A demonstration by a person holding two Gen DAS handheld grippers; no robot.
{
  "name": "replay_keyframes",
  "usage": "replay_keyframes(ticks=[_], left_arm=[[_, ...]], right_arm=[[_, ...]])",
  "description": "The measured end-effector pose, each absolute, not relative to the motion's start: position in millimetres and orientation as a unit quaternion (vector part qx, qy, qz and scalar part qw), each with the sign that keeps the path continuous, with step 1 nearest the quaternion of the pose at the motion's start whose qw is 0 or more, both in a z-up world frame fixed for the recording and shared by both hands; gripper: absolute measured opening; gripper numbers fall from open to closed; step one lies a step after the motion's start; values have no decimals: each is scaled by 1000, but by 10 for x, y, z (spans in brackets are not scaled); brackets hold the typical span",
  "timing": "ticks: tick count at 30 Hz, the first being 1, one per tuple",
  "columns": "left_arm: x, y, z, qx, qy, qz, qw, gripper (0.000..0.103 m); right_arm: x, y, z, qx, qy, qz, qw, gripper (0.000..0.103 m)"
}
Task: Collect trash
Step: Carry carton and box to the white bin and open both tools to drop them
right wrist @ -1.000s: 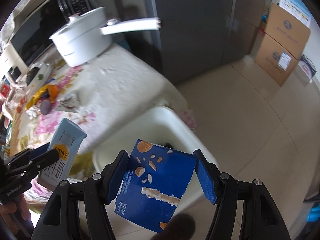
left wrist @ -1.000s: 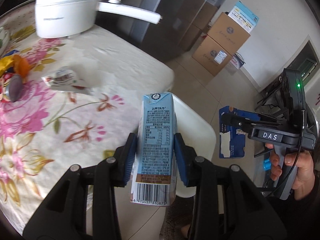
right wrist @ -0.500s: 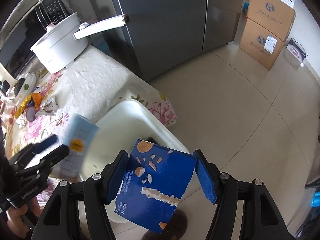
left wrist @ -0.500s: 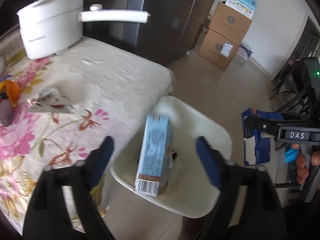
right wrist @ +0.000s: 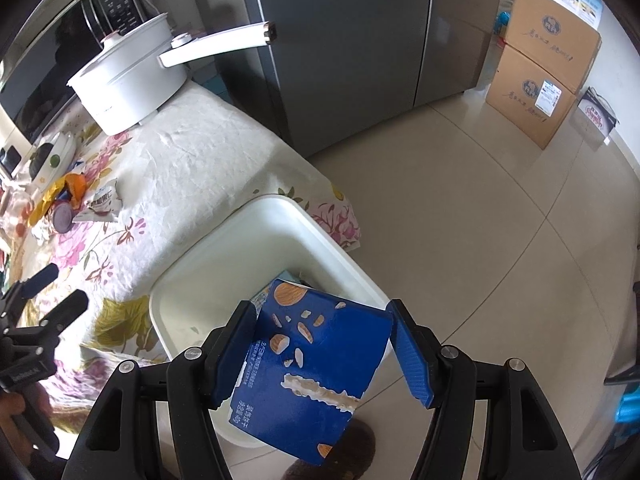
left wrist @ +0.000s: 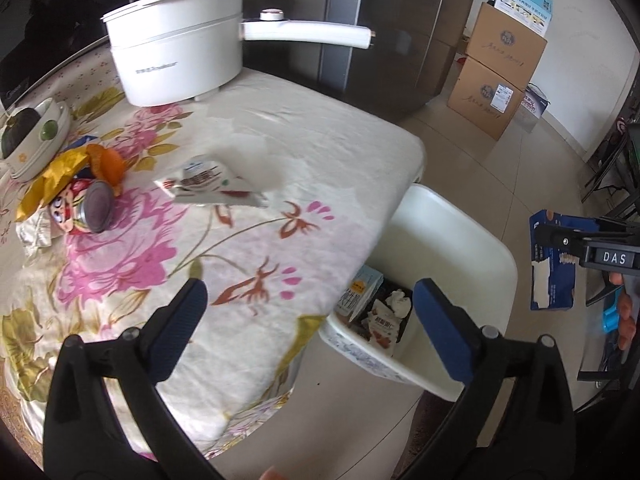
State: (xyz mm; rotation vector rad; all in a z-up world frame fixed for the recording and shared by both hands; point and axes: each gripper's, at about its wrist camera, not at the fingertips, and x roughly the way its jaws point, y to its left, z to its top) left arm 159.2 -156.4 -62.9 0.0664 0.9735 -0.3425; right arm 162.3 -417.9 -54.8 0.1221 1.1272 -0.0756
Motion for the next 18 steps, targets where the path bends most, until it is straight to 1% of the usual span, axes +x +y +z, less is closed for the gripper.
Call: replay_keyframes(ticks=[5, 6, 7, 8, 18], left_arm=[[1572, -1367, -616, 27, 473, -154, 867, 102], [1571, -1322, -612, 23, 475, -152, 867, 102], [1570, -1278, -608, 19, 477, -150, 866, 102], [1571, -1250, -610, 16, 478, -147, 866, 102], [1538, -839, -521, -14, 479, -120, 869, 102]], right_arm=[[1677, -4034, -514, 48, 530, -24, 846, 70], [1688, -3991, -509, 40, 532, -24, 846, 72], [1698, -3952, -504, 32, 532, -25, 845, 79], [1707, -3904, -496, 23, 532, -25, 846, 82], [1821, -3556, -451, 0, 529, -9, 849, 83]])
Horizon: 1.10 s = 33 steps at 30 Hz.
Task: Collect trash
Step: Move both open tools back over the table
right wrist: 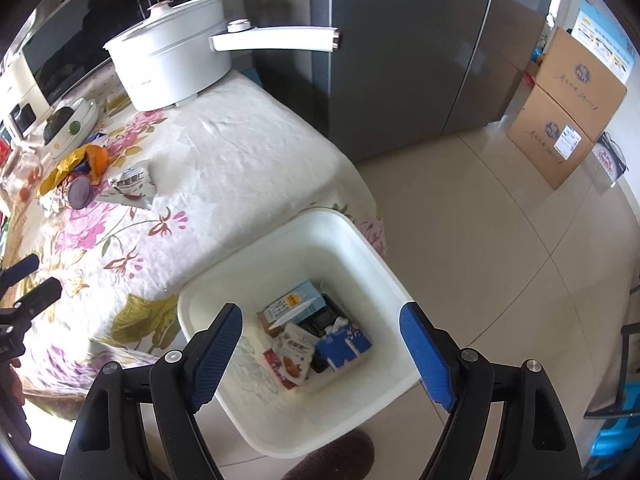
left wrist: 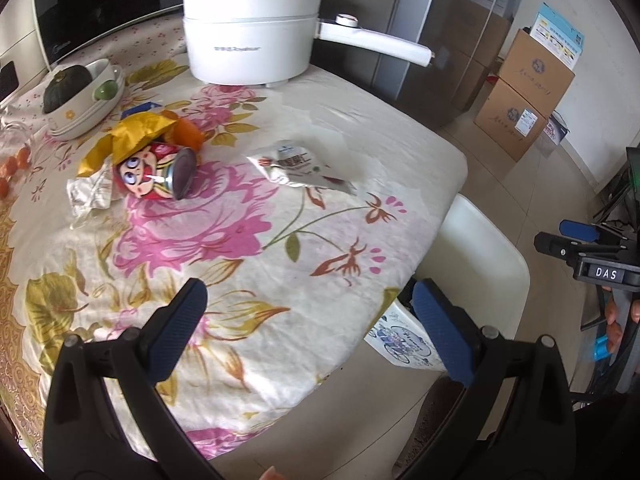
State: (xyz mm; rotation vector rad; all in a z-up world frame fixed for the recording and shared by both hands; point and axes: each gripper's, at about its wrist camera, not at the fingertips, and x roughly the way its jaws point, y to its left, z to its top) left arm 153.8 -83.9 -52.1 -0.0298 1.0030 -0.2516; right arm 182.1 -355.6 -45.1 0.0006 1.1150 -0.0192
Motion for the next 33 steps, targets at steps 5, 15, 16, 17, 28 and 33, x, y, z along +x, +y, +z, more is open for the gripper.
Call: replay_keyframes(ticks=[5, 15, 16, 17, 28, 33], left_arm=[[1515, -627, -470, -26, 479, -105, 871, 102], [1452, -65, -479, -51, 487, -61, 870, 102], [1443, 9, -485, -55, 488, -55, 869, 102], [1437, 48, -487, -55, 486, -52, 871, 102], [1354, 614, -477, -68, 485, 0, 872, 102], [1341, 831, -567, -70, 496, 20, 865, 102]], right_arm=[[1868, -3413, -447, 5, 530, -1, 848, 83], [1987, -2986, -434, -7, 529, 20, 848, 83], [2008, -2927, -440, -7, 530, 23, 848, 83], [2021, -2890, -443, -8, 531, 25, 847, 83], [2257, -2321, -473, 11, 542, 66, 838, 83], [2555, -2112, -579, 83, 570, 96, 812, 84]])
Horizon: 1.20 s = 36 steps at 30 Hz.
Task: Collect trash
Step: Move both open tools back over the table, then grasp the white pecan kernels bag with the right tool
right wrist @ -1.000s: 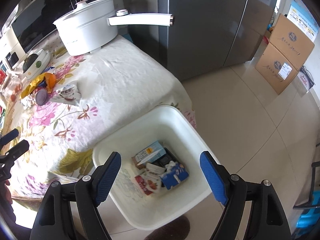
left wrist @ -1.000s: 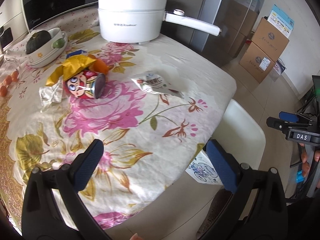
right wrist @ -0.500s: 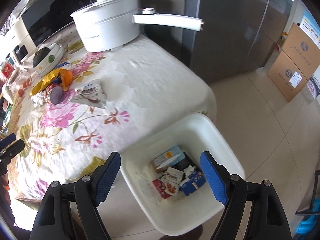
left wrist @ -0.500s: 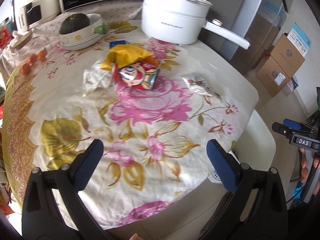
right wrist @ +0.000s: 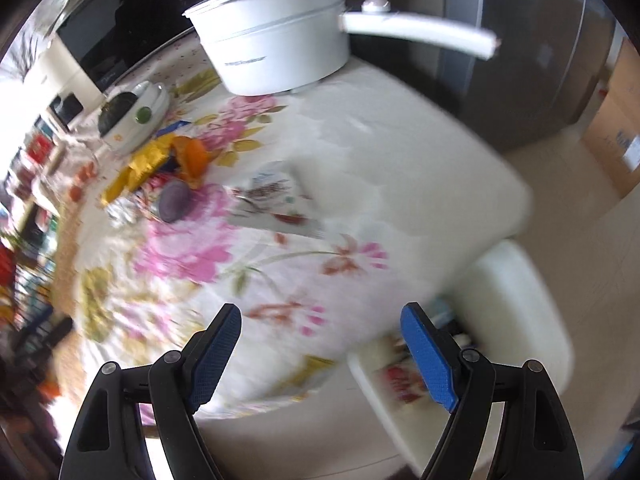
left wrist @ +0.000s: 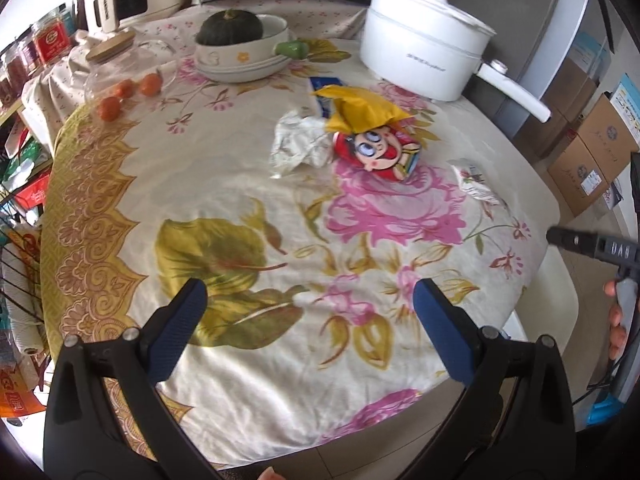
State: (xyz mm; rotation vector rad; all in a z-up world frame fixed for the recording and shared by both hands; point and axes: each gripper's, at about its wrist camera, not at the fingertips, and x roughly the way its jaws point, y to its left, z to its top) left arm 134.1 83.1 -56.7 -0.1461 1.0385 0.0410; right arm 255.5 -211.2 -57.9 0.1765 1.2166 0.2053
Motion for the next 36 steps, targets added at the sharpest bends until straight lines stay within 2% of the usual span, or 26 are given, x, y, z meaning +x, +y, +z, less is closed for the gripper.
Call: replay_keyframes(ticks=[3, 20, 28, 36], left_arm=[[1350, 914, -623, -50, 504, 29, 862, 102], [1464, 1019, -794, -54, 524, 44, 849, 102], [1562, 864, -817, -59, 527, 38, 847, 102], [1852, 559, -736, -26, 491, -34, 870, 102]], right_arm=[[2786, -2027, -622, 122, 576, 106, 802, 84], [3483, -1716, -1077, 77, 590, 104, 797, 82], [3384, -1508, -1085, -17, 576, 104, 811, 63], [3184, -1749, -990, -4, 582, 113, 805, 59]])
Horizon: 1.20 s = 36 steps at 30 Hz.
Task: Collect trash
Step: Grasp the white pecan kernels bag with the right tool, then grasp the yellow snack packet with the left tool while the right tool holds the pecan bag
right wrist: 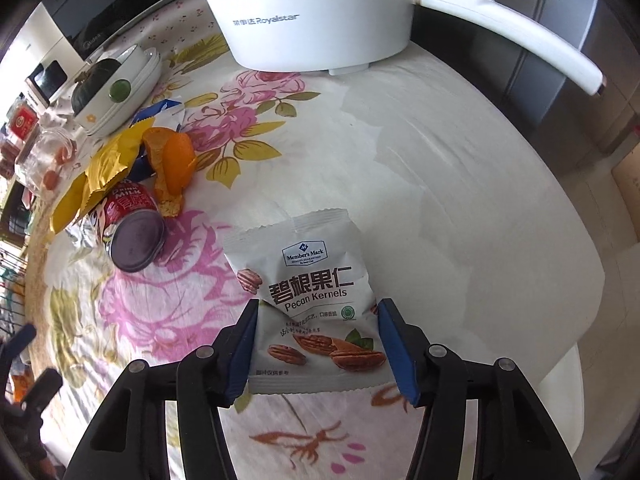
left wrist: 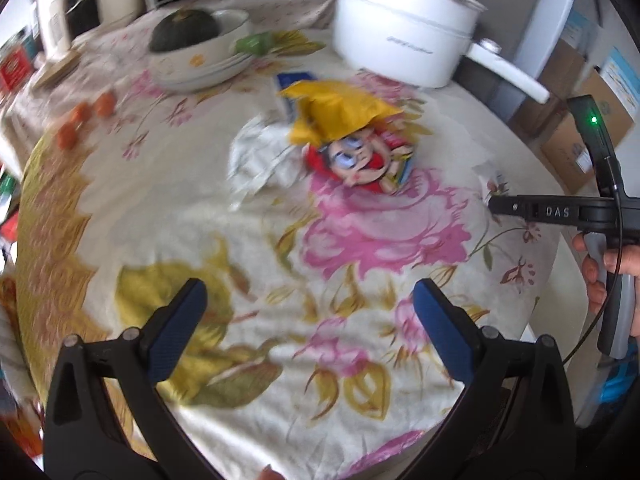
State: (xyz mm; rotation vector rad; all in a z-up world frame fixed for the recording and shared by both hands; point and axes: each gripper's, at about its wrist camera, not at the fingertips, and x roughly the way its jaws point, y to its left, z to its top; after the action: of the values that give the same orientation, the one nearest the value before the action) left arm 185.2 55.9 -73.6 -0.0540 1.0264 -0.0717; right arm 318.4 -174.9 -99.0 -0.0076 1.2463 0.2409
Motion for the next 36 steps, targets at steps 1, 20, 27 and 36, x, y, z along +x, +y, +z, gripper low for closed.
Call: replay_keyframes(ticks=[1, 20, 27, 36], left_arm=[[1899, 523, -734, -16, 485, -43, 873, 102], [3234, 372, -414, -52, 522, 24, 851, 99], [3594, 278, -734, -21, 573, 65, 817, 99], [3473, 413, -807, -75, 578, 54, 811, 63]], right_arm=[[3151, -1796, -983, -2, 583, 113, 805, 59], [3108, -2278, -890, 33, 582, 111, 805, 59], [3132, -2375, -839, 33, 575, 107, 810, 59], [3149, -2564, -803, 55, 573, 90, 813, 59]])
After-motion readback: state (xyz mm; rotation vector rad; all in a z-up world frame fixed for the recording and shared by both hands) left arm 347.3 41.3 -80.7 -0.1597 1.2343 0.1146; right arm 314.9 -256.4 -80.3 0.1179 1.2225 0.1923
